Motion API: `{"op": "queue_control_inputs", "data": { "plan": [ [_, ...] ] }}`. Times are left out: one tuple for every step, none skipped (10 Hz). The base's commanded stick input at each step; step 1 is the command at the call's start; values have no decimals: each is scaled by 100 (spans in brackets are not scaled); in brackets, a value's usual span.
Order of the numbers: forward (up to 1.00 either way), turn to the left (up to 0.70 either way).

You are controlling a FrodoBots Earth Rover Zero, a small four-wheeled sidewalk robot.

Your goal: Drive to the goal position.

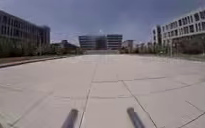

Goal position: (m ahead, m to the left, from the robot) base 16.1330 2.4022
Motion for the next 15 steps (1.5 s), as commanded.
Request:
{"op": "queue_control_inputs", "data": {
  "plan": [
    [70,0],
    [70,0],
    [70,0],
    [70,0],
    [70,0],
    [70,0],
    [70,0],
    [70,0],
    [70,0],
    [70,0],
    [70,0],
    [70,0],
    [70,0],
    [70,0],
    [70,0]
  ]
}}
